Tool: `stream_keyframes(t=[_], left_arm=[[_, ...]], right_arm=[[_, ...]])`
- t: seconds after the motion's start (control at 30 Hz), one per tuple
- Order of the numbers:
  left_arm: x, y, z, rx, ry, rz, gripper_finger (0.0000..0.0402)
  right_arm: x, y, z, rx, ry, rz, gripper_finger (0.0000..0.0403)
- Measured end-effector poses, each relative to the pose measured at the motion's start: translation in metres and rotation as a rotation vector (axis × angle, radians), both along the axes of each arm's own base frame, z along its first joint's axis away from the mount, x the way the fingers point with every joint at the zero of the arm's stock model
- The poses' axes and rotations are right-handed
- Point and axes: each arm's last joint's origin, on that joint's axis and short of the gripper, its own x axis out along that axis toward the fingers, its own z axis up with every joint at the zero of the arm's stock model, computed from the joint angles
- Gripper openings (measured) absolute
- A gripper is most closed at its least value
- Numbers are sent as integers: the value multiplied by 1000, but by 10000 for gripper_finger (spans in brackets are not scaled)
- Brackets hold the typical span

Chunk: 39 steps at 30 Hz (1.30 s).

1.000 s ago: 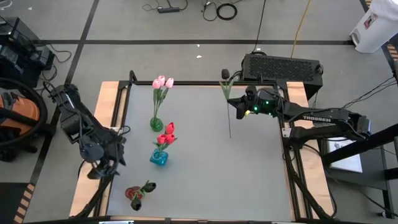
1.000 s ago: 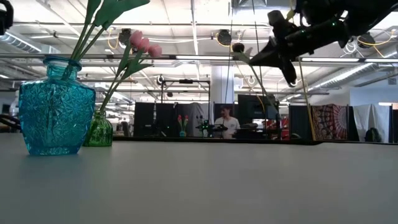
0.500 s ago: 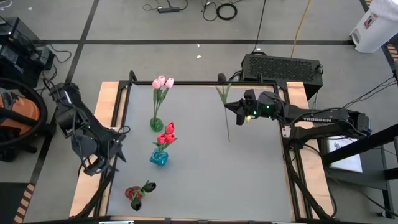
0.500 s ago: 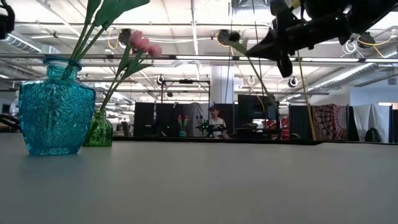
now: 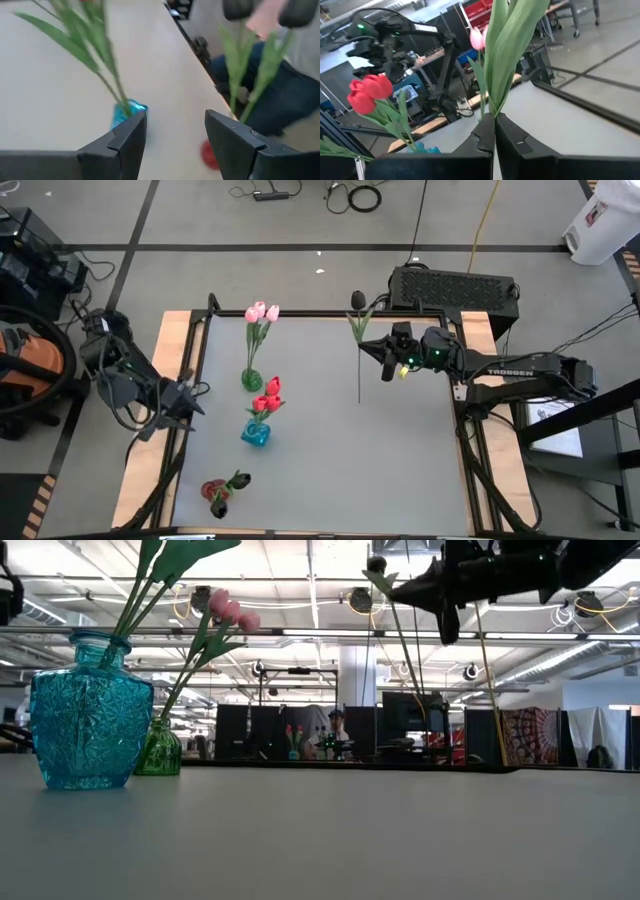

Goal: Sort flowers into vase by color
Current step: Put the black flower into the red vase

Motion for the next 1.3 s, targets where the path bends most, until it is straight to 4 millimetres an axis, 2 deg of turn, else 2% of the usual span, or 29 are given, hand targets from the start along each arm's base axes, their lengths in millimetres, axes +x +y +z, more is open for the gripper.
stream_keyframes(t=[0.37, 0.67, 0.8, 1.1, 1.3], left_arm=[[-5, 19, 6, 94, -194, 252, 208], [-1, 25, 14, 239, -377, 473, 208], [1, 24, 24, 258, -463, 535, 208], [5, 22, 53, 209, -635, 681, 208], [5, 22, 60, 210, -667, 683, 208]], right_arm=[[22, 1, 67, -191, 40, 34, 0], [54, -7, 115, -335, 40, 33, 0], [75, -12, 122, -390, 60, 35, 0], [128, -25, 120, -507, 110, 45, 0], [144, -27, 134, -544, 51, 99, 0]])
